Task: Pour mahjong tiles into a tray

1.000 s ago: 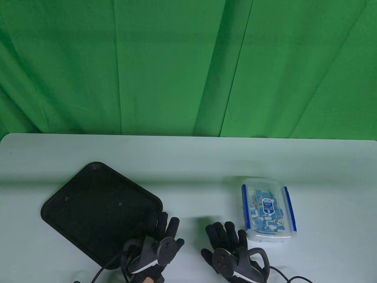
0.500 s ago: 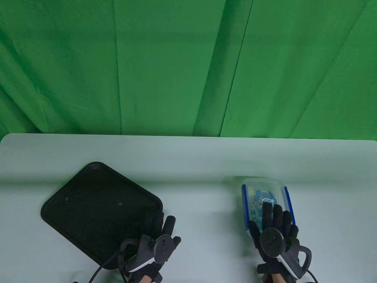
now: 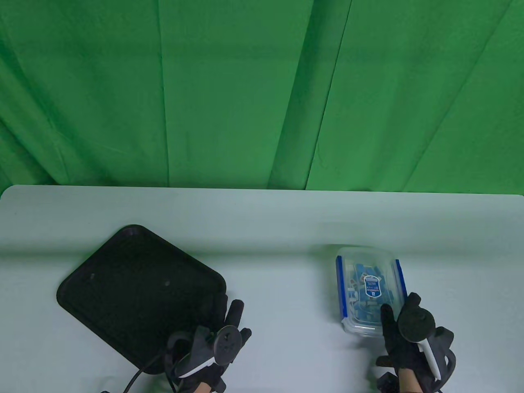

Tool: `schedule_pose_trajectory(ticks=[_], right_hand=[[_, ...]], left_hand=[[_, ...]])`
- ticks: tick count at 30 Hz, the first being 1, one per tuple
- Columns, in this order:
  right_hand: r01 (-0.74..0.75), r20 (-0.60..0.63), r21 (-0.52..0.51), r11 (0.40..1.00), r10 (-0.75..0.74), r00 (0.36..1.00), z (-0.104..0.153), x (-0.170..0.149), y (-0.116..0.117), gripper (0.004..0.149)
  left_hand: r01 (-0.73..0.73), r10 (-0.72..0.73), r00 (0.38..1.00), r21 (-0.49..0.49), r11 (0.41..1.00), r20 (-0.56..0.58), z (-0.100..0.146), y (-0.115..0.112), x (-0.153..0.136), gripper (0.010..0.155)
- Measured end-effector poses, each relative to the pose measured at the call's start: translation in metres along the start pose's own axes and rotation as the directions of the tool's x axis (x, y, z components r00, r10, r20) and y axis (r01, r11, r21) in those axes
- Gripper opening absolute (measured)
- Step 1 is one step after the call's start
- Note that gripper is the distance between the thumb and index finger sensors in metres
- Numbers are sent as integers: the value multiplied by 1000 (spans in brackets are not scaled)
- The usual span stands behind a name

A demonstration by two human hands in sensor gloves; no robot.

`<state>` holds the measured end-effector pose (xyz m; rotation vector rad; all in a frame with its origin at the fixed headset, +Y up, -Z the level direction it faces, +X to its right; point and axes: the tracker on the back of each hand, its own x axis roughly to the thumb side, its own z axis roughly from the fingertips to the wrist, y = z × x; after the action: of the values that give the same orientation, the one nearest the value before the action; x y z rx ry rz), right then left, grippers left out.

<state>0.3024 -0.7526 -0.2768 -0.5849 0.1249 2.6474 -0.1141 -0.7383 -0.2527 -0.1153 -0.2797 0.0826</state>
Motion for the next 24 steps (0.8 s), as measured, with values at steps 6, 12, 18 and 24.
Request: schedule_pose_trajectory(ticks=[6, 12, 18, 24], right_hand=[[25, 6, 7, 1000, -25, 1000, 0, 0, 0, 80], [23, 15, 14, 1000, -23, 1000, 1, 2, 0, 80], [25, 30, 41, 999, -26, 999, 1, 4, 0, 81], [30, 54, 79, 996, -34, 998, 2, 8, 0, 83]], left_hand=[[-4, 4, 1000, -2, 1000, 2, 0, -1, 0, 70], [-9, 9, 1000, -7, 1000, 1, 0, -1, 0, 69], [-17, 17, 1000, -8, 1000, 5, -1, -2, 0, 70], [-20, 20, 1000, -11, 1000, 6, -1, -2, 0, 70]])
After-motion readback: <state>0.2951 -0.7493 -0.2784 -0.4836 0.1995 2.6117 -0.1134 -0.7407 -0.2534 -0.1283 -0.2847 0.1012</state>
